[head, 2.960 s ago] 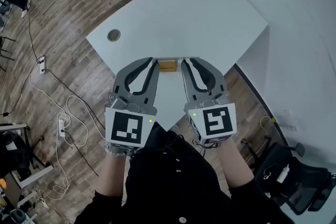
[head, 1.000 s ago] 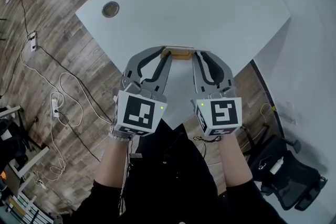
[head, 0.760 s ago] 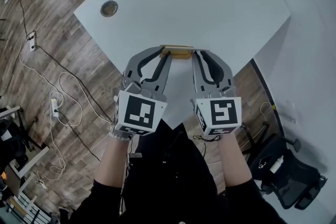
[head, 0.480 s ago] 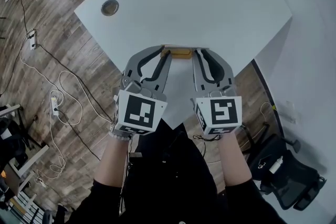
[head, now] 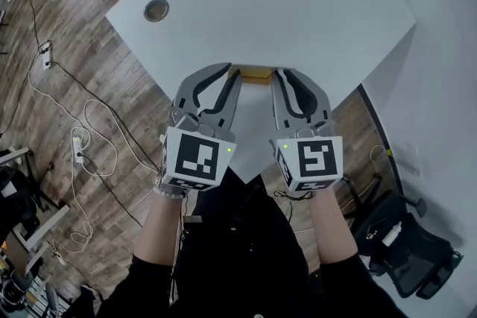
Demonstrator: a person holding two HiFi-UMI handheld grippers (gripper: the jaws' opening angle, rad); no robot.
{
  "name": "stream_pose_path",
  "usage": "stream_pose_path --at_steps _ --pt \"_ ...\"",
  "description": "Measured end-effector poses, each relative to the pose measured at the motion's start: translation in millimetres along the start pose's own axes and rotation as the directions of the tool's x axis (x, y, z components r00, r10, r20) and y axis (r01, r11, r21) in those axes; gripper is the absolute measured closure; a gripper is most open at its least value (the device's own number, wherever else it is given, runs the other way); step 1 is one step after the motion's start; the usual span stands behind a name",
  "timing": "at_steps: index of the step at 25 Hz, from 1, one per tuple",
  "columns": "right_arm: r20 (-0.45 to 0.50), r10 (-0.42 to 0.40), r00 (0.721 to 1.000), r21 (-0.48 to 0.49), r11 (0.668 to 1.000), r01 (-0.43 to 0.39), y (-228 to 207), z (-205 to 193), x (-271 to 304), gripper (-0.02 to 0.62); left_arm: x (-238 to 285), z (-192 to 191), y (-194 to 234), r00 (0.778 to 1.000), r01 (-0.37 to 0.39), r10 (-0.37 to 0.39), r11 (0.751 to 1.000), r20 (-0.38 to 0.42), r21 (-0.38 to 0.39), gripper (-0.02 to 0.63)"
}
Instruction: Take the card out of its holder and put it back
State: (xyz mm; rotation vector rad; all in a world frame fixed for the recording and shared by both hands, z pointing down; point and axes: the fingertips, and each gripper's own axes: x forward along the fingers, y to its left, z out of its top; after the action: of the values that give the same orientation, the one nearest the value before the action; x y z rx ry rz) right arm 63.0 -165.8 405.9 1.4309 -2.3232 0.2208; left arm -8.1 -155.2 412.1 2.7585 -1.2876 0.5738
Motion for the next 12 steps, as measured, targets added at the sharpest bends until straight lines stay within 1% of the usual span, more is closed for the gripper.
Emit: stream_pose_path --at_steps 5,9,12 --pt "0.0 0.002 1.0 -0.003 1.0 -0.002 1.5 -0.1 0.2 0.511 1.4 3.0 2.2 1.0 0.004 -0.004 1.0 0.001 0.009 0.561" --pt "0.002 -0.001 1.0 -0.001 1.0 0.001 1.0 0.9 1.2 0.511 0.6 -4.3 1.7 1.0 -0.007 0.006 1.0 -0.018 -0.009 0.561" --pt "-0.002 -0.001 1.0 -0.001 1.0 0.001 1.7 1.2 2.5 0.511 1.9 0.6 4.8 1.0 -0.003 0.003 1.0 -0.011 0.012 0.561"
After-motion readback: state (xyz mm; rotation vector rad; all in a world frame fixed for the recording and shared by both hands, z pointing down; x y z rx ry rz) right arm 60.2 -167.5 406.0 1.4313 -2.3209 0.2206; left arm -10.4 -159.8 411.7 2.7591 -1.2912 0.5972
